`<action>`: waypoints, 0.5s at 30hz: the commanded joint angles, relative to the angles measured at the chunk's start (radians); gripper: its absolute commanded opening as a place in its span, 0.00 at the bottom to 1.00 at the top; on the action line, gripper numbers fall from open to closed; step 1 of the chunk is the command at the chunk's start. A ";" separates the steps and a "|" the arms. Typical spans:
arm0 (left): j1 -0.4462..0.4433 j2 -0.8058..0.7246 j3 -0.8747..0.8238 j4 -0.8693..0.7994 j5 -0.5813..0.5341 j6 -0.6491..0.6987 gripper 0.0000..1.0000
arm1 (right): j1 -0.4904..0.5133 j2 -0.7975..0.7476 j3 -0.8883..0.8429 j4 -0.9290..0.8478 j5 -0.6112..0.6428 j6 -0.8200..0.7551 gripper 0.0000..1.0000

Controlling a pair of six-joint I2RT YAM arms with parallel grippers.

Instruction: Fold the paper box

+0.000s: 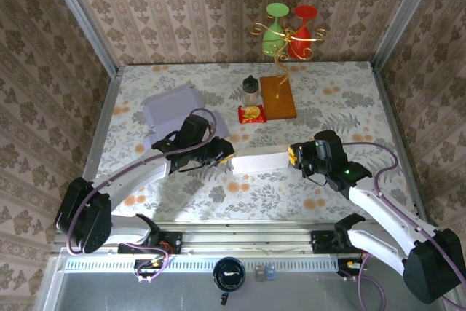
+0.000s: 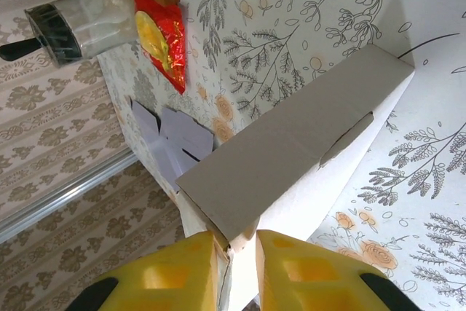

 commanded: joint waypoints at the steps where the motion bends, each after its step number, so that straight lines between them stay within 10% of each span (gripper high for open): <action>1: -0.020 0.041 -0.084 -0.056 -0.056 0.060 0.22 | -0.003 0.057 -0.018 -0.270 0.007 -0.010 0.22; 15: -0.031 0.022 -0.134 -0.075 -0.085 0.089 0.18 | -0.003 0.038 0.012 -0.255 0.014 -0.030 0.26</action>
